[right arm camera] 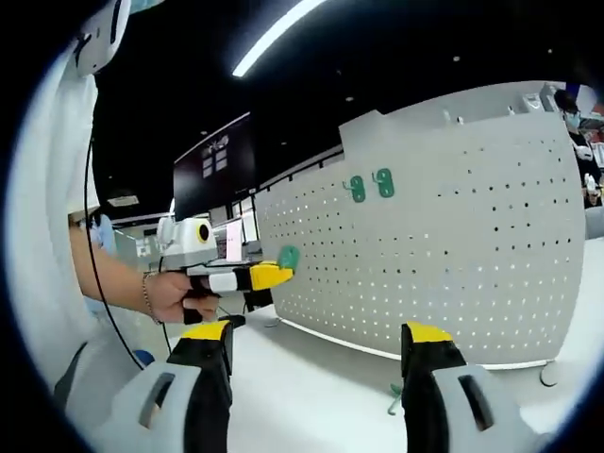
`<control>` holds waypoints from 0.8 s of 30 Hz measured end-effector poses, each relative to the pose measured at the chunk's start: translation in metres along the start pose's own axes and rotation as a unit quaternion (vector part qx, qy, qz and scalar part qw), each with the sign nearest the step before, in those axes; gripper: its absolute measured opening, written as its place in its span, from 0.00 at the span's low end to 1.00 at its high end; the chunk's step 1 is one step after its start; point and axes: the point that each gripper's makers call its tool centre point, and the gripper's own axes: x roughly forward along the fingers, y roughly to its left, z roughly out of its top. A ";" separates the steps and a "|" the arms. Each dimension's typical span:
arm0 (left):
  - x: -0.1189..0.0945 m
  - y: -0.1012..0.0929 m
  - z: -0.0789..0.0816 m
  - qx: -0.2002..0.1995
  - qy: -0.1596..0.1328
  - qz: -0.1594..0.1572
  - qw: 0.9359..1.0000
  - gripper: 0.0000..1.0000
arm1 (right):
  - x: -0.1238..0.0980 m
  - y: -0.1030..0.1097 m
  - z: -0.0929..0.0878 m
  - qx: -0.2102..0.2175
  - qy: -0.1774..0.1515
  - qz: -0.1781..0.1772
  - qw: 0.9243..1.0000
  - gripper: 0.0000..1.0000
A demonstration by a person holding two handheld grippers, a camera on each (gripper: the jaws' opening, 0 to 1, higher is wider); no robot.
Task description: Insert the hook assembly into the mounting plate slot until the hook locks in place.
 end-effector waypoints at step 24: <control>-0.004 -0.002 0.001 -0.004 -0.004 0.006 1.000 0.03 | 0.053 0.028 0.020 0.014 -0.025 0.058 0.998 0.65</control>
